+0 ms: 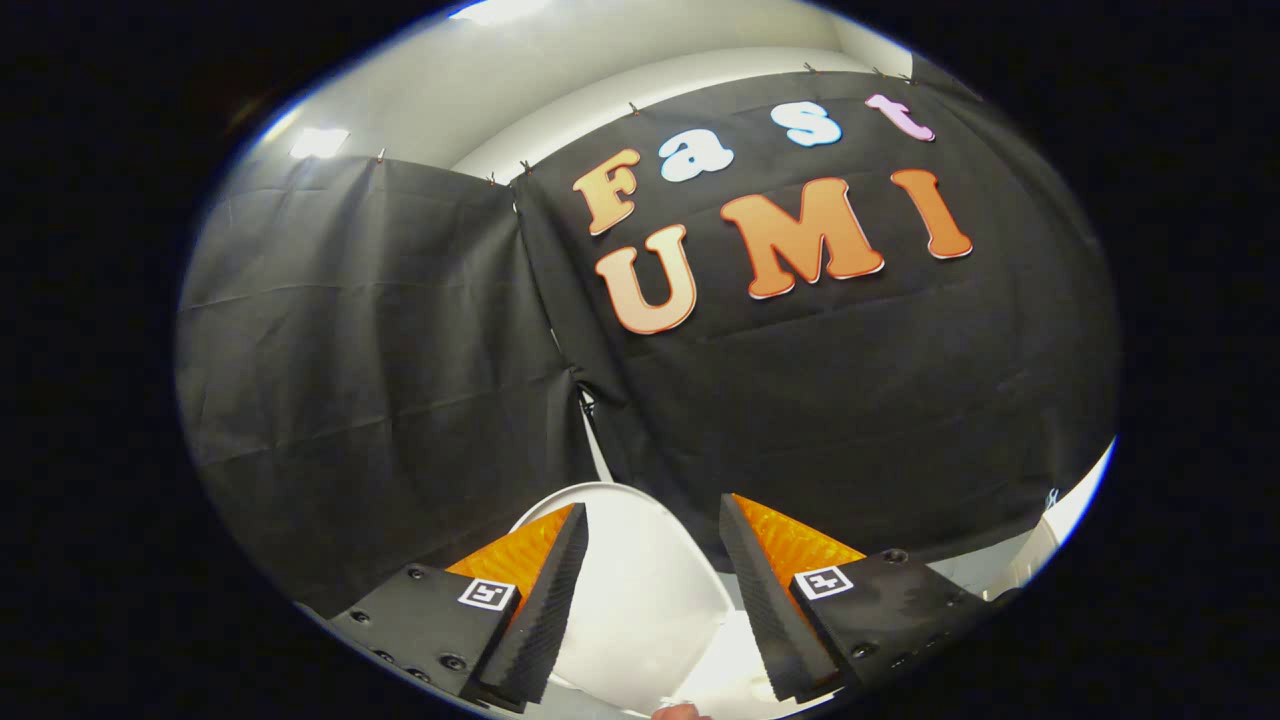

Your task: Open the toilet lid.

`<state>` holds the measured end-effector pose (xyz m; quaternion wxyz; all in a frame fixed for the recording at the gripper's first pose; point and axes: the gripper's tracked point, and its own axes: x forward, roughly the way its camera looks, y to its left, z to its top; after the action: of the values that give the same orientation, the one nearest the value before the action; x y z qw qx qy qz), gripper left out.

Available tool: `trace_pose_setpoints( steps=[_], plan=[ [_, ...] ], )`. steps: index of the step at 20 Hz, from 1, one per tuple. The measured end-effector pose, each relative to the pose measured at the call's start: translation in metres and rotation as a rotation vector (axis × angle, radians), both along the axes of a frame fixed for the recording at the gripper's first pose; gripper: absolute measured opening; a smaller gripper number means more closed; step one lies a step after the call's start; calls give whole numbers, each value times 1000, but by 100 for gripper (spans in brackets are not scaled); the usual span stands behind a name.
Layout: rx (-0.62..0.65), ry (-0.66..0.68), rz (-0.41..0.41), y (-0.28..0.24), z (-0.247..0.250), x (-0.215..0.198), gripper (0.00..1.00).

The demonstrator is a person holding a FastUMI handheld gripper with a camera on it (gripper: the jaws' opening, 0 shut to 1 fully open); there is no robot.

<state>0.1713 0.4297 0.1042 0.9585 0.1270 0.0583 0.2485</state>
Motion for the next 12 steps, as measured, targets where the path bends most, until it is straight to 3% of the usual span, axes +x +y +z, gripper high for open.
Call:
trace_pose_setpoints(
  steps=[6, 12],
  plan=[
    [-99, -109, -103, -104, 8, -26, 86],
    [-60, -89, -240, -220, -13, -51, 86]
  ],
)
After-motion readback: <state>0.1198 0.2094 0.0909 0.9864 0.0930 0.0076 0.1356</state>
